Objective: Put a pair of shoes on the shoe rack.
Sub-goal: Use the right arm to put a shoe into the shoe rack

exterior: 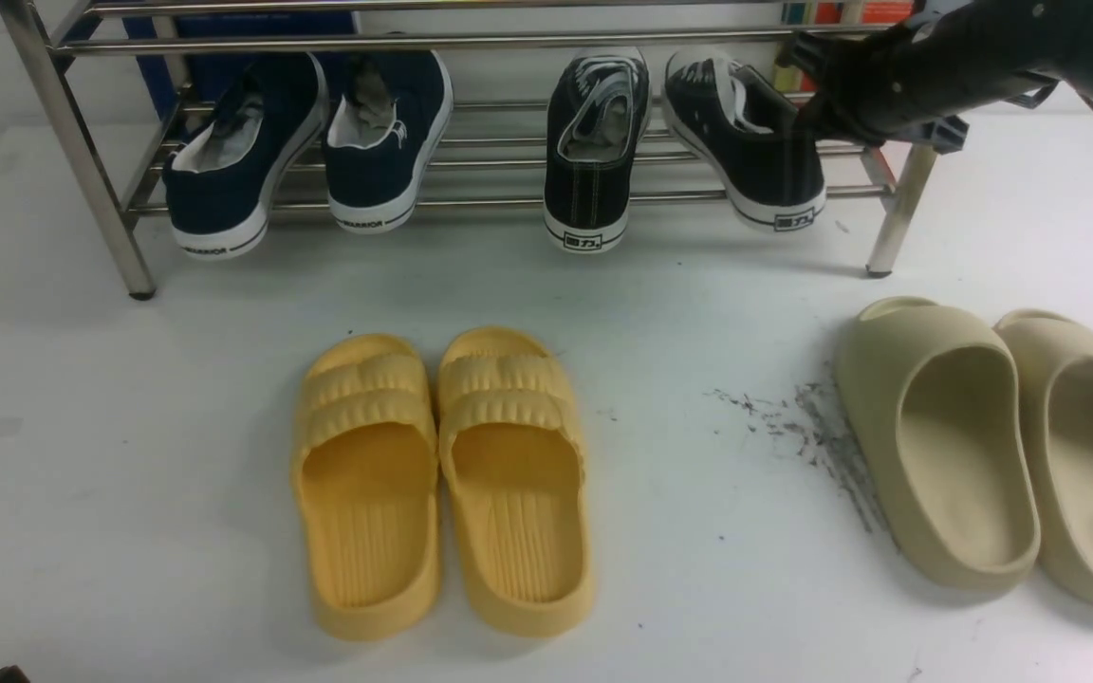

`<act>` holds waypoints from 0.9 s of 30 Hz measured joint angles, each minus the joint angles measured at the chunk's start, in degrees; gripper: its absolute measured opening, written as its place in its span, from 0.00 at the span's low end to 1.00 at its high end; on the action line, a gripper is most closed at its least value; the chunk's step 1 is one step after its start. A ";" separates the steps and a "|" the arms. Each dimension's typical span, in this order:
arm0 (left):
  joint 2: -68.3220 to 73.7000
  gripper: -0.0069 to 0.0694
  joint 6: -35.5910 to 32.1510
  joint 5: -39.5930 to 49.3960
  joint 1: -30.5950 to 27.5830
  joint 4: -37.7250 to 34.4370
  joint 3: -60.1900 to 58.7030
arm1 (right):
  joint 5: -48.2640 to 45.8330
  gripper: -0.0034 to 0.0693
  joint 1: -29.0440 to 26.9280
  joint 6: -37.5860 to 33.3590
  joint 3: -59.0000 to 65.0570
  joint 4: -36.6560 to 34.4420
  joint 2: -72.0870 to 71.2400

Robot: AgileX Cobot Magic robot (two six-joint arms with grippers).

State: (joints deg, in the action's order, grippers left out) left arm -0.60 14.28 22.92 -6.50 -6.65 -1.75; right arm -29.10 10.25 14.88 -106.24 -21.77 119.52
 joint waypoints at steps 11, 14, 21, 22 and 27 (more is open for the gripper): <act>0.00 0.40 0.00 0.00 0.00 0.00 0.00 | 2.26 0.19 2.12 0.00 0.00 -0.24 1.04; 0.00 0.40 0.00 0.00 0.00 0.00 0.00 | 1.51 0.33 2.18 -0.07 -0.21 -0.49 0.97; 0.00 0.40 0.00 0.00 0.00 0.00 0.00 | -2.72 0.59 2.25 -5.14 -0.21 1.55 -2.53; 0.00 0.40 0.00 0.00 0.00 0.00 0.00 | -4.22 0.61 2.25 -6.20 -0.27 1.80 -3.43; 0.00 0.40 0.00 0.00 0.00 0.00 0.00 | -18.73 0.59 2.25 -12.15 -0.31 2.83 -8.08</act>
State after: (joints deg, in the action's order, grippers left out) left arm -0.60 14.28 22.92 -6.50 -6.65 -1.75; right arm -47.84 12.50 2.73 -106.55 -18.94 111.43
